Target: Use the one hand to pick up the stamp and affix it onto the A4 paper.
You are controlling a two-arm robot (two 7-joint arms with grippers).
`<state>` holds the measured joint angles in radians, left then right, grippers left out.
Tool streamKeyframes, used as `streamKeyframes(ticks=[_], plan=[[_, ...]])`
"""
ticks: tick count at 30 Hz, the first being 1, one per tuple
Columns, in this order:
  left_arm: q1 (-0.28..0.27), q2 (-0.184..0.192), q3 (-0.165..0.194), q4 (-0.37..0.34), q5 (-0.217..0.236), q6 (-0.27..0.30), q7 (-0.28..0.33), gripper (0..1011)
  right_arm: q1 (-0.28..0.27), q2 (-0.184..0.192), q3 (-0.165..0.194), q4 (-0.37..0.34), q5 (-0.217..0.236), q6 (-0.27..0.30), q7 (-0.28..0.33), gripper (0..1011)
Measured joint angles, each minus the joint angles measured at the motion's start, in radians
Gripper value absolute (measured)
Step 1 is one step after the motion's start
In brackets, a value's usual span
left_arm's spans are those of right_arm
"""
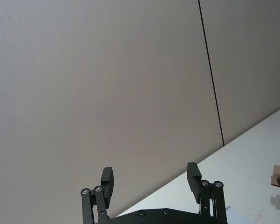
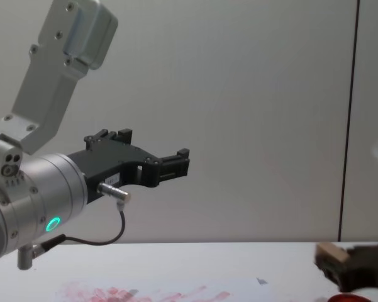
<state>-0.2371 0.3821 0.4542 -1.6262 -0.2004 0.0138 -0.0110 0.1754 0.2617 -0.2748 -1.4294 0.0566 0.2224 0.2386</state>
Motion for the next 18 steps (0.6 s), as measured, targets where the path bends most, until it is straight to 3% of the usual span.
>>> streamKeyframes(ticks=[9,18], plan=[[0.0,0.0,0.0,0.0,0.0,0.0,0.0,1001,0.03,-0.046,-0.023,-0.016,0.062,-0.038,0.034,220],[0.0,0.0,0.0,0.0,0.0,0.0,0.0,1001,0.057,-0.086,-0.055,-0.006,0.076,-0.019,0.082,219]])
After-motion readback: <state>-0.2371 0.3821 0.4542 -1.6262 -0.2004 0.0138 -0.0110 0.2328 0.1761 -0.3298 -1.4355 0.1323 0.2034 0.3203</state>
